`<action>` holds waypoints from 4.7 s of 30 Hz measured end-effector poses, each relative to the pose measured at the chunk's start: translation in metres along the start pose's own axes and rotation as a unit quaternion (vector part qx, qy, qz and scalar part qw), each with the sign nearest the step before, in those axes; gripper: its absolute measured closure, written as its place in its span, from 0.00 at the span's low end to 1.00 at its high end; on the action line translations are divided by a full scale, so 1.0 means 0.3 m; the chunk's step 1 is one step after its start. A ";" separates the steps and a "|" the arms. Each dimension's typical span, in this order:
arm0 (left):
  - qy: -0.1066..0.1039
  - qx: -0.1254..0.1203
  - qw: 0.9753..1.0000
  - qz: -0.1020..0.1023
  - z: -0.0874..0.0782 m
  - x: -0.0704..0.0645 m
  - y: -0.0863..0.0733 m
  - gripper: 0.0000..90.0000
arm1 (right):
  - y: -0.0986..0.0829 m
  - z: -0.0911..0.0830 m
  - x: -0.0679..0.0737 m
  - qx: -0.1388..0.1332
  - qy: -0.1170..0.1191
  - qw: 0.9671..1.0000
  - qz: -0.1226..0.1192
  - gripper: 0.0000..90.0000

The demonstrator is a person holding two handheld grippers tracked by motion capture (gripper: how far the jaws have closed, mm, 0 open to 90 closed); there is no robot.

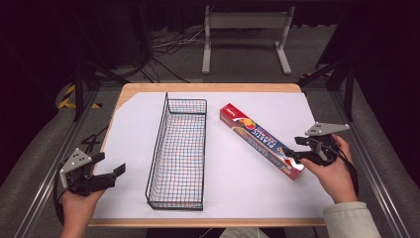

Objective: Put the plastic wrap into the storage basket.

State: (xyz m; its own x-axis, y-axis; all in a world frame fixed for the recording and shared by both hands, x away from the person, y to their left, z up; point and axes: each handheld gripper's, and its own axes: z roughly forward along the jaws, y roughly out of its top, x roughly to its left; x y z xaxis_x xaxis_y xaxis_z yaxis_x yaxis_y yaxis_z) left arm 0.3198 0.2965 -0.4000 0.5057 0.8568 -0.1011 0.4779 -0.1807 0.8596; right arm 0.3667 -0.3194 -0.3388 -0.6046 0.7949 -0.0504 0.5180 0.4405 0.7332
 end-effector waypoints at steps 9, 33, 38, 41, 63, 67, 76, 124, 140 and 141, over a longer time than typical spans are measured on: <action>0.007 0.006 1.000 0.013 0.018 -0.003 -0.004 0.13 | 0.110 0.055 -0.008 0.009 0.028 1.000 0.010 0.39; -0.011 -0.003 1.000 0.018 0.029 0.001 -0.020 0.10 | 0.228 0.264 -0.024 0.051 0.015 0.998 0.020 0.28; -0.010 -0.005 1.000 0.016 0.028 0.001 -0.021 0.10 | 0.222 0.320 -0.030 0.070 0.020 0.997 0.010 0.24; -0.010 -0.004 1.000 0.019 0.029 0.001 -0.021 0.10 | 0.213 0.340 -0.034 0.083 0.017 0.996 0.011 0.24; 0.007 0.007 1.000 -0.001 0.083 0.058 -0.084 0.09 | 0.154 0.488 -0.024 0.170 0.012 0.985 -0.016 0.23; 0.004 0.009 1.000 0.012 0.118 0.054 -0.107 0.09 | 0.148 0.503 -0.027 0.180 0.011 0.983 -0.019 0.28; -0.003 0.006 1.000 0.028 0.150 0.047 -0.127 0.08 | 0.155 0.511 -0.021 0.200 0.017 0.980 -0.016 0.40; 0.014 -0.044 0.998 0.042 0.119 0.033 -0.150 0.07 | 0.355 0.302 0.083 0.199 -0.045 0.974 0.097 0.44; 0.003 -0.042 0.999 0.032 0.099 0.050 -0.111 0.08 | 0.465 0.315 0.245 0.169 -0.075 0.959 0.217 0.44; 0.005 -0.042 0.999 0.029 0.094 0.054 -0.107 0.07 | 0.472 0.316 0.255 0.168 -0.076 0.958 0.220 0.44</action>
State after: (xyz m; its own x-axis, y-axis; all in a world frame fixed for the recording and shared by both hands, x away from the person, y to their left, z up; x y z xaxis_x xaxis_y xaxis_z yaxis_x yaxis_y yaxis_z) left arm 0.3329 0.3025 -0.4433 0.5235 0.8508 -0.0459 0.3864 -0.1890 0.9028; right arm 0.4512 -0.1568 -0.3033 -0.2011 0.9747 0.0974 0.8838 0.1376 0.4472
